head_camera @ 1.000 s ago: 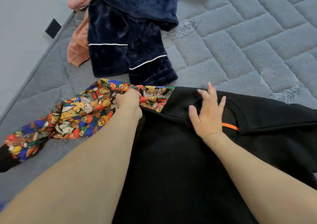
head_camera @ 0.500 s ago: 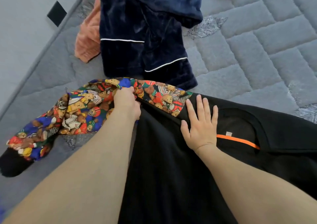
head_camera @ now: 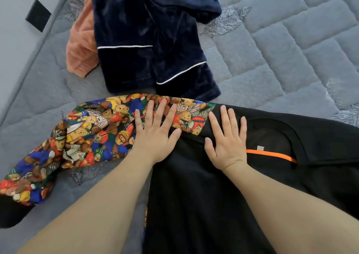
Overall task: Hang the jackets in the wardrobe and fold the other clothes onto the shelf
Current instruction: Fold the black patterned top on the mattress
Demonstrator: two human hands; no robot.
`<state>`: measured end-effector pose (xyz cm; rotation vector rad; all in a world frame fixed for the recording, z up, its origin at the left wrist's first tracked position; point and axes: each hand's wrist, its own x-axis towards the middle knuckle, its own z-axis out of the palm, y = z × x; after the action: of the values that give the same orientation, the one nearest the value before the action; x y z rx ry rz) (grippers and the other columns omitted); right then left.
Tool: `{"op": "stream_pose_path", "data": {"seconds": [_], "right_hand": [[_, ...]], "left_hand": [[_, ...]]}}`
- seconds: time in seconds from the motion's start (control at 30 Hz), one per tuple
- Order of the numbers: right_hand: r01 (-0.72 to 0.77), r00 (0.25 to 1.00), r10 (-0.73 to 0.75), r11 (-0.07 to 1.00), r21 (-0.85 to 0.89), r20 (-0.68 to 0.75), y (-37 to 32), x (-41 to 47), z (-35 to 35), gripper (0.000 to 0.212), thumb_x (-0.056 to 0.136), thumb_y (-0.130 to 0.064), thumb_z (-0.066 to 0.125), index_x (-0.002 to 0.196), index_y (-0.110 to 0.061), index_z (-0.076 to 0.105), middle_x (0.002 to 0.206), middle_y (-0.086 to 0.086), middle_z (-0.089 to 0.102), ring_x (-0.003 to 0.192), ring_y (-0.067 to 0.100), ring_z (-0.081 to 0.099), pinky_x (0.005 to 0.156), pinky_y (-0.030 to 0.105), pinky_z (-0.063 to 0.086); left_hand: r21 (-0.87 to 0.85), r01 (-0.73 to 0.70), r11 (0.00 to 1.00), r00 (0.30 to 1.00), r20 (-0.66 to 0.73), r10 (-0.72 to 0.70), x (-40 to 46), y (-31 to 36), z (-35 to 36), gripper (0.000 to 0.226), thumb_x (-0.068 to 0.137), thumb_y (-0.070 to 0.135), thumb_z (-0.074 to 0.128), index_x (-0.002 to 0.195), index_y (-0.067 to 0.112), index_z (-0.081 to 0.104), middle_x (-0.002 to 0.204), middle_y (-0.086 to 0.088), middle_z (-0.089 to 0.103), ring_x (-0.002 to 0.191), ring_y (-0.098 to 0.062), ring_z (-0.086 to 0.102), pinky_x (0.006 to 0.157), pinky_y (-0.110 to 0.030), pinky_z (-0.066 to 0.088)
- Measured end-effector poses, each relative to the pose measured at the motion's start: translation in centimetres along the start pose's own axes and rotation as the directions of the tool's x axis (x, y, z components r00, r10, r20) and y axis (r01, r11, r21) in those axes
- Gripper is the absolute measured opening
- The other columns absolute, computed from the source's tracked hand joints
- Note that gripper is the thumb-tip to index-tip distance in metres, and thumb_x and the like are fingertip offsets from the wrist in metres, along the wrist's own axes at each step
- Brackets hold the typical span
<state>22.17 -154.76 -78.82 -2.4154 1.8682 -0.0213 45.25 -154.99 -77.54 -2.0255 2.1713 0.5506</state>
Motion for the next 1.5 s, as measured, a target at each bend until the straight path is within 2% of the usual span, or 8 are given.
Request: {"op": "stream_pose_path", "data": {"seconds": [0.3, 0.57, 0.63, 0.73, 0.83, 0.97, 1.17, 1.5], "right_hand": [[-0.001, 1.0, 0.0, 1.0, -0.026, -0.024, -0.2, -0.3, -0.3, 0.068, 0.092, -0.049, 0.033, 0.155, -0.025, 0.023, 0.163, 0.01, 0.014, 0.151, 0.028, 0.008, 0.12, 0.055, 0.005], [0.027, 0.993, -0.025, 1.0, -0.015, 0.116, -5.2, -0.2, -3.8, 0.07, 0.092, -0.043, 0.019, 0.155, -0.011, 0.021, 0.162, 0.015, 0.012, 0.15, 0.031, 0.008, 0.12, 0.054, 0.006], [0.144, 0.982, -0.153, 0.986, 0.078, 0.115, -10.3, 0.5, -4.3, 0.07, 0.093, -0.042, 0.024, 0.154, -0.008, 0.022, 0.163, 0.015, 0.01, 0.15, 0.031, 0.007, 0.121, 0.052, 0.006], [0.22, 0.969, -0.237, 0.956, 0.193, 0.066, -19.4, 2.7, -5.2, 0.063, 0.097, -0.04, 0.036, 0.152, -0.011, 0.029, 0.162, 0.013, 0.015, 0.15, 0.031, 0.008, 0.121, 0.051, 0.002], [0.437, 0.895, -0.447, 0.878, 0.193, 0.009, -27.6, 5.7, -6.2, 0.057, 0.097, -0.033, 0.044, 0.149, -0.012, 0.035, 0.159, 0.012, 0.023, 0.148, 0.03, 0.017, 0.121, 0.047, 0.006], [0.701, 0.645, -0.725, 0.687, 0.191, 0.243, -36.4, 9.8, -7.0, 0.073, 0.088, -0.033, 0.054, 0.154, -0.023, 0.025, 0.156, 0.005, 0.032, 0.147, 0.025, 0.022, 0.119, 0.045, 0.003], [0.875, 0.331, -0.769, 0.467, 0.128, 0.547, -42.0, 11.7, -6.7, 0.079, 0.077, -0.041, 0.071, 0.147, -0.026, 0.037, 0.133, 0.008, 0.053, 0.122, 0.031, 0.049, 0.099, 0.042, 0.044], [0.901, 0.354, -0.896, 0.404, 0.161, 0.269, -39.2, 12.5, -6.9, 0.044, 0.089, -0.015, 0.053, 0.133, -0.019, 0.049, 0.124, 0.007, 0.058, 0.112, 0.029, 0.056, 0.084, 0.038, 0.047]], "left_hand": [[-0.097, 0.055, 0.994, 0.993, -0.097, -0.064, -2.3, -0.3, -0.7, 0.066, 0.095, 0.06, 0.009, 0.153, 0.041, -0.014, 0.162, 0.012, -0.017, 0.148, -0.016, -0.022, 0.116, -0.052, -0.018], [-0.396, 0.532, 0.748, 0.762, -0.16, -0.627, -18.4, -12.5, 1.1, 0.059, 0.101, 0.04, 0.042, 0.156, 0.029, 0.021, 0.161, -0.004, 0.018, 0.147, -0.027, 0.014, 0.119, -0.048, 0.008], [-0.632, 0.559, 0.537, 0.598, -0.142, -0.789, -19.7, -14.1, 1.1, 0.051, 0.099, 0.038, 0.048, 0.146, 0.02, 0.041, 0.15, -0.009, 0.036, 0.138, -0.03, 0.029, 0.116, -0.042, 0.018], [-0.968, 0.199, -0.151, 0.284, 0.204, -0.937, -19.9, -15.9, -0.4, 0.044, 0.09, 0.036, 0.065, 0.126, 0.014, 0.052, 0.128, -0.007, 0.057, 0.122, -0.025, 0.052, 0.107, -0.036, 0.039], [-0.88, -0.002, -0.475, 0.354, 0.444, -0.824, -20.2, -18.5, -1.0, 0.076, 0.08, 0.037, 0.077, 0.142, 0.018, 0.038, 0.141, -0.011, 0.053, 0.13, -0.026, 0.051, 0.108, -0.043, 0.039], [-0.851, -0.001, -0.526, 0.518, 0.45, -0.728, -20.2, -19.9, -0.4, 0.104, 0.058, 0.066, 0.079, 0.147, 0.038, 0.033, 0.148, 0.001, 0.048, 0.136, -0.022, 0.044, 0.107, -0.035, 0.035], [-0.832, 0.201, -0.517, 0.446, 0.548, -0.708, -18.9, -20.6, -0.2, 0.115, 0.055, 0.064, 0.076, 0.151, 0.022, 0.028, 0.148, -0.001, 0.039, 0.136, -0.025, 0.039, 0.113, -0.046, 0.035], [-0.811, 0.386, -0.439, 0.444, 0.58, -0.683, -19.0, -21.0, 0.0, 0.066, 0.094, 0.015, 0.062, 0.15, 0.019, 0.027, 0.15, -0.007, 0.03, 0.133, -0.031, 0.039, 0.11, -0.05, 0.038]]}}
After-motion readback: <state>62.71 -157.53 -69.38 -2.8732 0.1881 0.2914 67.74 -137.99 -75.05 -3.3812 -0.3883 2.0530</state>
